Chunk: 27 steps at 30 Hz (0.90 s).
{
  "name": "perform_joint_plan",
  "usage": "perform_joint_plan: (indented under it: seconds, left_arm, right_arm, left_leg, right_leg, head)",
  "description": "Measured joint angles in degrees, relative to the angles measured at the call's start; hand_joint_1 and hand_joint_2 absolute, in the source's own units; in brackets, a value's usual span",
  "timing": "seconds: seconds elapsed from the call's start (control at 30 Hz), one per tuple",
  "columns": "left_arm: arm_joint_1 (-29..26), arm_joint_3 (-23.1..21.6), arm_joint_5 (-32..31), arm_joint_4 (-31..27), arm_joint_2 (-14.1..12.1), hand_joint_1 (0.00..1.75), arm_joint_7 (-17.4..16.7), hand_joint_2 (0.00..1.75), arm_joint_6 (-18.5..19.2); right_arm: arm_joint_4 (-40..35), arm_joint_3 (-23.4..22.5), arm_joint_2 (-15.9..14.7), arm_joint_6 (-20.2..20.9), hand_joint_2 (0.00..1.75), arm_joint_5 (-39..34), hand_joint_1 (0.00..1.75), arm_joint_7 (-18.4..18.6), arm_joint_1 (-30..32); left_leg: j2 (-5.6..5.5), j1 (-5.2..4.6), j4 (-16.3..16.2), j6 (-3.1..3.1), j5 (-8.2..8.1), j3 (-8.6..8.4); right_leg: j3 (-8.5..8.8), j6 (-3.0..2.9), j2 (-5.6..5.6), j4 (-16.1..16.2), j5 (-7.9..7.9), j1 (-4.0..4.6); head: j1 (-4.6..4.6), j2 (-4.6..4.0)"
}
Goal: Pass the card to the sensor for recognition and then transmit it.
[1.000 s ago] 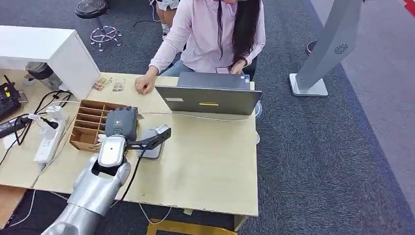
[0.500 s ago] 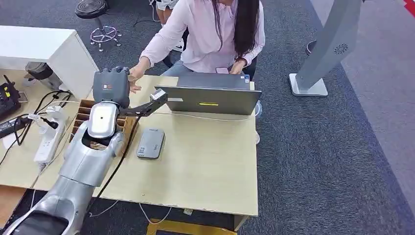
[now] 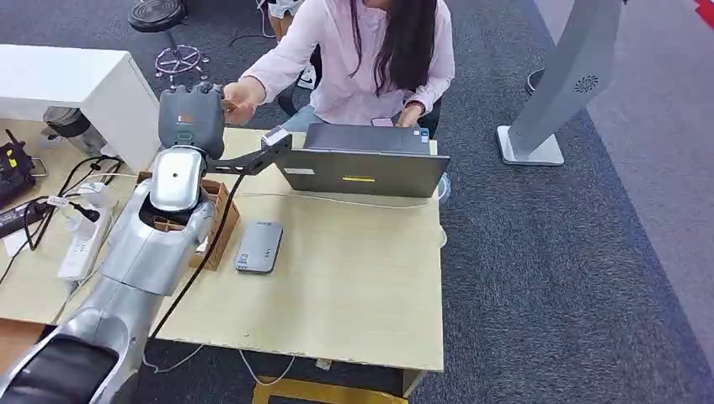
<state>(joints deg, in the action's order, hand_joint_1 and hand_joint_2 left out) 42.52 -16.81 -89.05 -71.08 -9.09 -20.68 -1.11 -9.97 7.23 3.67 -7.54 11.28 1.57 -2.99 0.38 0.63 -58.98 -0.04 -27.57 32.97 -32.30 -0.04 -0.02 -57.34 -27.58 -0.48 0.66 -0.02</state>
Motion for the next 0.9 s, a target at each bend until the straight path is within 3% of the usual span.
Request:
perform_joint_plan:
  seconds: [0.13,0.17,0.47,0.67,0.77,0.9]
  left_arm:
    - [-0.01,-0.17,0.00,0.52,-0.02,1.68,-0.15,1.75,-0.07]
    - [-0.03,-0.17,0.00,0.57,-0.02,0.00,-0.22,1.75,-0.09]
    - [-0.15,-0.41,0.00,0.83,0.11,0.00,-1.46,1.75,-0.44]
    - [-3.62,-0.42,0.00,-3.07,2.45,0.00,3.75,1.75,-2.31]
    - [-8.83,0.15,0.00,-9.26,4.31,0.00,8.33,1.75,-4.42]
    - [-16.18,0.68,0.00,-17.82,6.16,0.00,11.81,1.75,-5.62]
  right_arm:
    - [0.00,0.04,0.00,0.13,1.75,0.02,0.00,0.09,0.00]
    - [0.00,0.04,0.00,0.15,1.75,0.02,0.00,0.09,0.01]
    - [0.00,0.02,0.00,0.33,1.75,0.00,0.00,-0.07,0.00]
    - [0.00,0.02,0.00,-0.26,1.75,-0.46,0.00,0.22,0.01]
    - [0.00,-0.37,0.00,-0.63,1.75,-0.96,0.00,0.22,0.10]
    - [0.00,-1.12,0.00,-1.14,1.75,-1.16,0.00,0.28,0.15]
  left_leg:
    - [0.00,0.00,0.00,0.00,0.00,0.00]
    - [0.00,0.00,0.00,0.00,0.00,0.00]
    - [0.00,0.00,0.00,0.00,0.00,0.00]
    - [-0.02,-0.02,0.00,0.00,0.00,0.02]
    - [0.04,-0.04,0.00,0.05,-0.05,0.02]
    - [0.01,-0.04,0.00,0.06,-0.09,0.04]
  right_leg:
    - [0.00,0.00,0.00,0.00,0.00,0.00]
    - [0.00,0.00,0.00,0.00,0.00,0.00]
    - [0.00,0.00,0.00,0.00,0.00,0.00]
    - [0.02,0.00,-0.02,0.00,0.00,-0.02]
    - [0.01,0.01,0.01,0.00,-0.01,-0.04]
    - [0.01,0.05,0.00,0.01,-0.05,-0.04]
  head:
    - [0.02,0.00]
    - [0.00,0.00]
    - [0.00,0.00]
    - [-0.02,0.00]
    - [0.00,0.00]
    - [0.00,0.00]
